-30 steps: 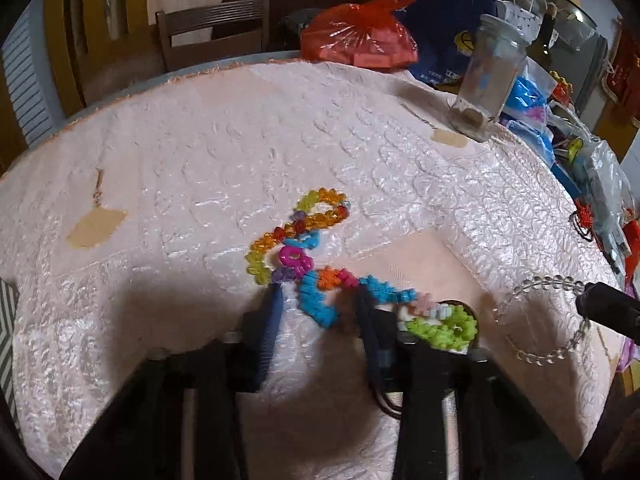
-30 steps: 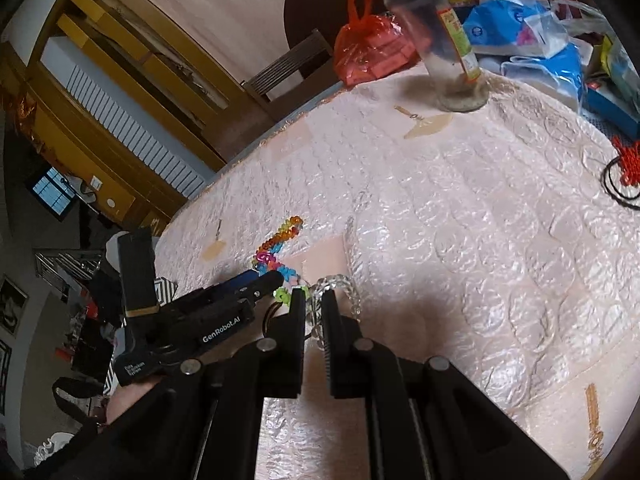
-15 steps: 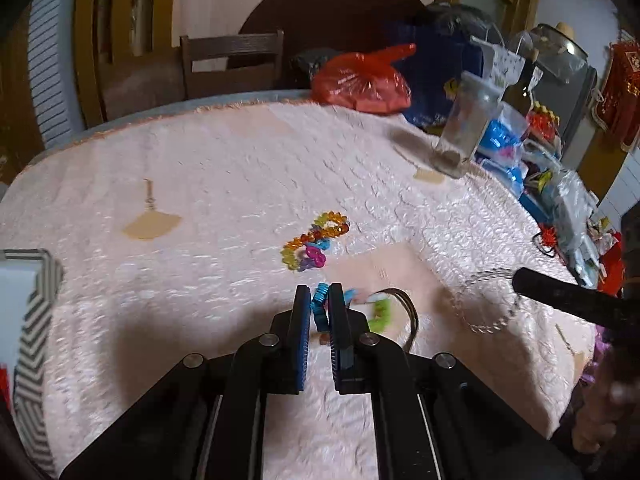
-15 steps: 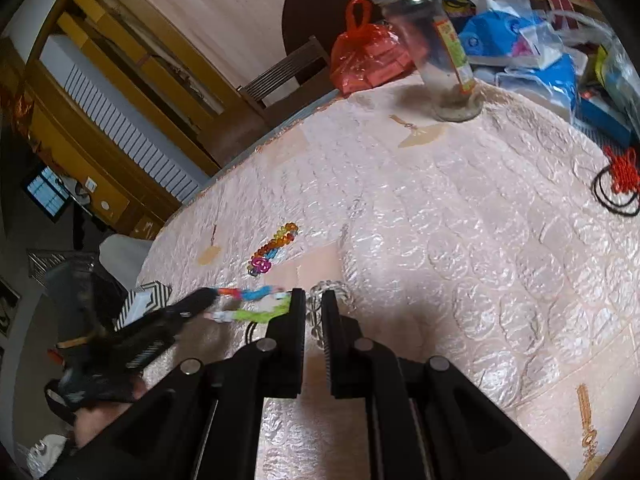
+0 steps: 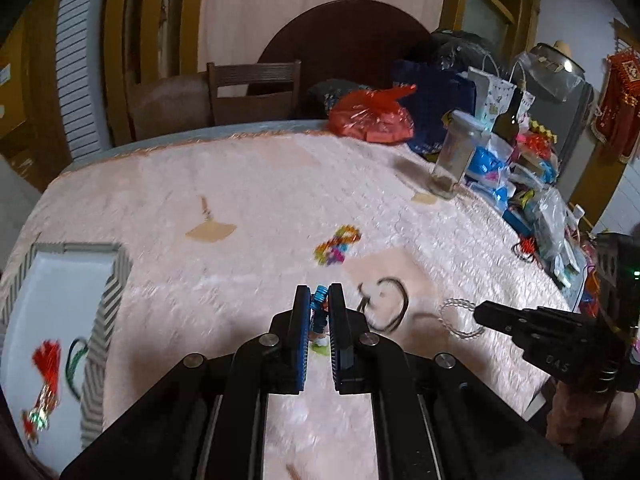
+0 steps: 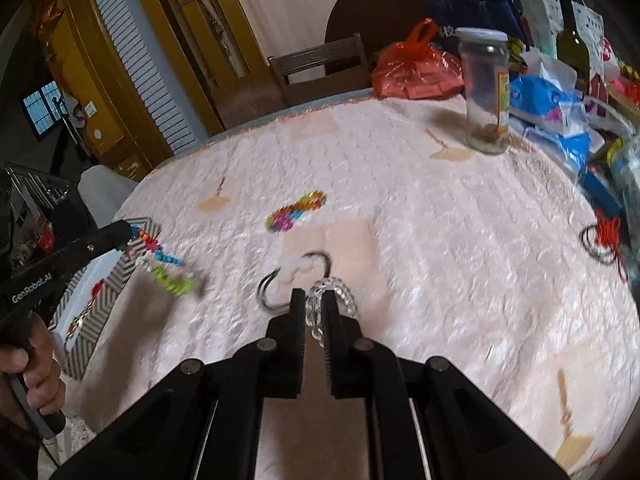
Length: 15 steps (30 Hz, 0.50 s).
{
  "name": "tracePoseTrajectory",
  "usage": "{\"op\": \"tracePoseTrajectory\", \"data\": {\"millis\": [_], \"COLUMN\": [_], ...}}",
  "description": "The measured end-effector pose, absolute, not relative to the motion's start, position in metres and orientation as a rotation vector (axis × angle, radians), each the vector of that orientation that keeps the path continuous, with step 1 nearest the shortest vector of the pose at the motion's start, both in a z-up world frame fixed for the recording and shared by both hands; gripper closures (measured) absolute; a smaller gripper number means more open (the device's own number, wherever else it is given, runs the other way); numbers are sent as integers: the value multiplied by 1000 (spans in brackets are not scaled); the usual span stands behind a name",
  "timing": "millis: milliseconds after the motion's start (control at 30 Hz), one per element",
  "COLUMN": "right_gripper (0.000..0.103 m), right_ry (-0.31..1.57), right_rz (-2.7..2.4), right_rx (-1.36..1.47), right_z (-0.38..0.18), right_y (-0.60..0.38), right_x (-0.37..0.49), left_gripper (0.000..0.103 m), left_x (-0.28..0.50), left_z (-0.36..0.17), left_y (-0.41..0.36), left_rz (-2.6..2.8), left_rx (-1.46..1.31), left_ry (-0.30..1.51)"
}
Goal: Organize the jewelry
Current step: 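Lift the colorful bead strand with the left tool while the right tool lifts the clear bracelet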
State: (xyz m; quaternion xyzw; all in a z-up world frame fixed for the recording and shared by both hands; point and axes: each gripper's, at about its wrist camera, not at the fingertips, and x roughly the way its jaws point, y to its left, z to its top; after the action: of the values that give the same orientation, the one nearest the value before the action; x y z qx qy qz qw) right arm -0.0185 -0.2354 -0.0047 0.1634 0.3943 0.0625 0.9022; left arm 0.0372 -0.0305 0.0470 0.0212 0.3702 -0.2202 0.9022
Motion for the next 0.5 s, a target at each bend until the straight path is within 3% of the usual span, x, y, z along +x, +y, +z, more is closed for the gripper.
{"op": "tracePoseTrajectory", "data": {"millis": [500], "right_gripper": [95], "right_ry": [823], "right_rz": [121], "right_rx": [213], "right_z": [-3], "right_y": [-186], "right_x": [-50], "left_gripper": [70], "left_x": [-1], "left_z": [28], "left_y": [-5], "left_rz": [-365], "left_rx": [70], "left_ry": [807]}}
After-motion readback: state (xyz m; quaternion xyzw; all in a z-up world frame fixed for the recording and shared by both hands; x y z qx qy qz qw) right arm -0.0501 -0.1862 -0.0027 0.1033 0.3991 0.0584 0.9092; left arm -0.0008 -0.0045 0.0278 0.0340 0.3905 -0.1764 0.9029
